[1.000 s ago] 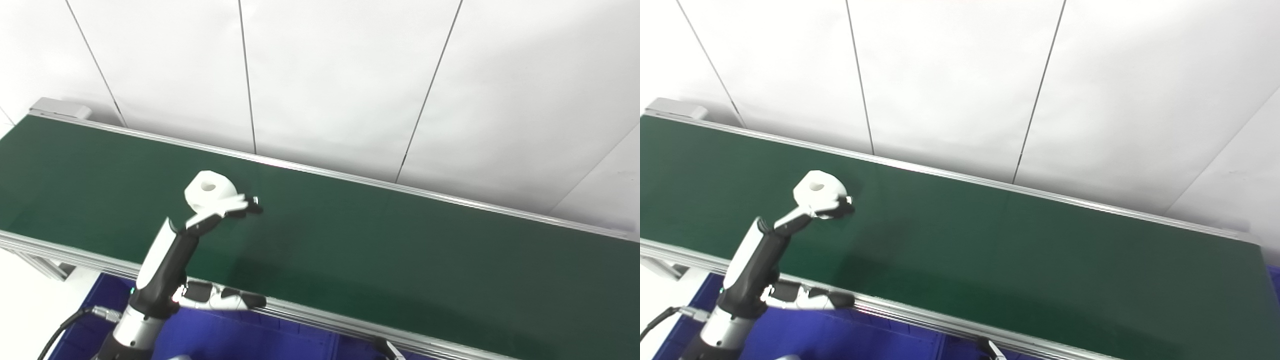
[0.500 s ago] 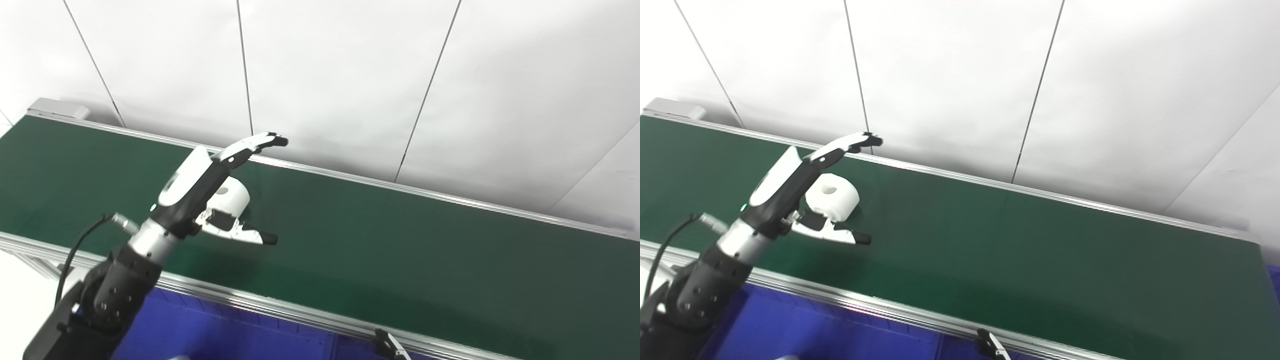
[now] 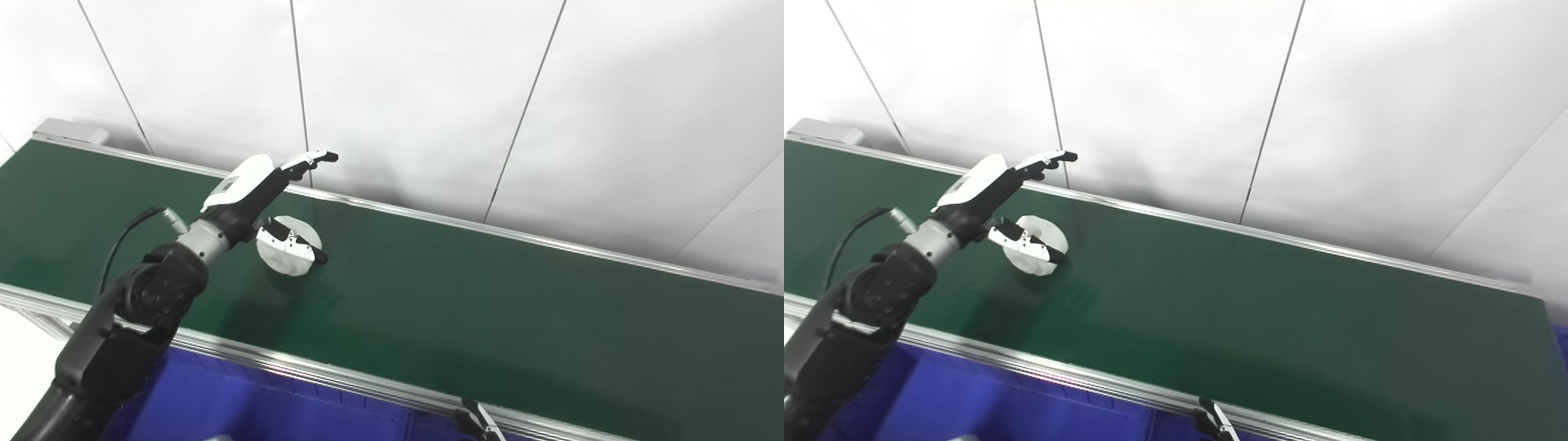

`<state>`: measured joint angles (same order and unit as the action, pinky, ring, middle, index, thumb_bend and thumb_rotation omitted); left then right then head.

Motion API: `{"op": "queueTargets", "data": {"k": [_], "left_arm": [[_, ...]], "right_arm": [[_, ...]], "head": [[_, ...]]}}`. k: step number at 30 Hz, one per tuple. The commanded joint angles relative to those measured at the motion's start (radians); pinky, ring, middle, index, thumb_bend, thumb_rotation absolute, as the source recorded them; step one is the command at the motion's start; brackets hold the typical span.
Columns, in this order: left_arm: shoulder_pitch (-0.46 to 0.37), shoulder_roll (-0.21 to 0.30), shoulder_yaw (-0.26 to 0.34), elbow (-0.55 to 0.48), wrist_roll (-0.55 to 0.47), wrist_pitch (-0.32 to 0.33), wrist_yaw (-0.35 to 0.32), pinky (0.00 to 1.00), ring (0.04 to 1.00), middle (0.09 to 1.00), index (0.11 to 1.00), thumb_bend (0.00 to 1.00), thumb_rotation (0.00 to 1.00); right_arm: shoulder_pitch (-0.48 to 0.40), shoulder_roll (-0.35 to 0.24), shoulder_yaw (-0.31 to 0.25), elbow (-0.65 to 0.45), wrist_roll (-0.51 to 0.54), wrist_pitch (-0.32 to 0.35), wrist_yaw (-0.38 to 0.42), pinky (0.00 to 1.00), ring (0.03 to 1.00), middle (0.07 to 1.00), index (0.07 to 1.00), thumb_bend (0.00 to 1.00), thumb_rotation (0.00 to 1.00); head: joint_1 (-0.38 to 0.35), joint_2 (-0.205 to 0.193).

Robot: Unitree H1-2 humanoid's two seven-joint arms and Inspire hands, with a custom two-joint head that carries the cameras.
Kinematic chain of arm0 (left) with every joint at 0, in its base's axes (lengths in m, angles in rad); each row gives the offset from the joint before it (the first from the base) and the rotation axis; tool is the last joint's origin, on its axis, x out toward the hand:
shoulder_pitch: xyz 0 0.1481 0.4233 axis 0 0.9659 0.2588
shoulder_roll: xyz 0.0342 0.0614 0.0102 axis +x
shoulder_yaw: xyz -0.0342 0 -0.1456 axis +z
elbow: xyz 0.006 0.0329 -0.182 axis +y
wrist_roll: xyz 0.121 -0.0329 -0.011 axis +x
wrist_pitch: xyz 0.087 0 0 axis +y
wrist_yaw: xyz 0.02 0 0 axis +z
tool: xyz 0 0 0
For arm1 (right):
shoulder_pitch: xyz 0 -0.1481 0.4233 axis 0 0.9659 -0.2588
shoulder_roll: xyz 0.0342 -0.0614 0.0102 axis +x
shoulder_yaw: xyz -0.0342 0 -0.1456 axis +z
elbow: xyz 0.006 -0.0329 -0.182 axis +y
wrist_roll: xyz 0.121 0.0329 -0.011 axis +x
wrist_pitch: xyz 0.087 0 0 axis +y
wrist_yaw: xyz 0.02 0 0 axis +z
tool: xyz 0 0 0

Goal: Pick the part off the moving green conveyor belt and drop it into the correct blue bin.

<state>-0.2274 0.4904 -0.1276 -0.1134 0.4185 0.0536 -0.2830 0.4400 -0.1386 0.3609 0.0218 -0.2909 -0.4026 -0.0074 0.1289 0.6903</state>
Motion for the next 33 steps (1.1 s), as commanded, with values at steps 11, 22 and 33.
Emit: {"op": "queueTargets", "data": {"k": [11, 22, 33], "left_arm": [[-0.085, 0.008, -0.045, 0.114, 0.047, 0.055, -0.055, 0.91, 0.962, 0.959, 0.873, 0.92, 0.04], [-0.108, -0.017, -0.117, 0.250, 0.098, 0.026, -0.038, 0.95, 0.991, 0.982, 0.870, 0.93, 0.00], [-0.114, -0.115, -0.132, 0.454, 0.141, -0.205, 0.242, 0.69, 0.764, 0.770, 0.726, 0.68, 0.00]], "right_arm": [[-0.009, -0.034, 0.026, -0.044, 0.038, -0.066, 0.021, 0.78, 0.856, 0.885, 0.936, 0.76, 0.24], [-0.016, -0.042, 0.037, -0.042, 0.067, -0.066, 0.015, 0.76, 0.842, 0.873, 0.933, 0.76, 0.21], [-0.017, -0.050, 0.048, -0.051, 0.077, -0.067, -0.003, 0.73, 0.830, 0.866, 0.926, 0.74, 0.22]], "head": [[0.029, -0.002], [0.039, -0.003], [0.037, 0.006]]}}
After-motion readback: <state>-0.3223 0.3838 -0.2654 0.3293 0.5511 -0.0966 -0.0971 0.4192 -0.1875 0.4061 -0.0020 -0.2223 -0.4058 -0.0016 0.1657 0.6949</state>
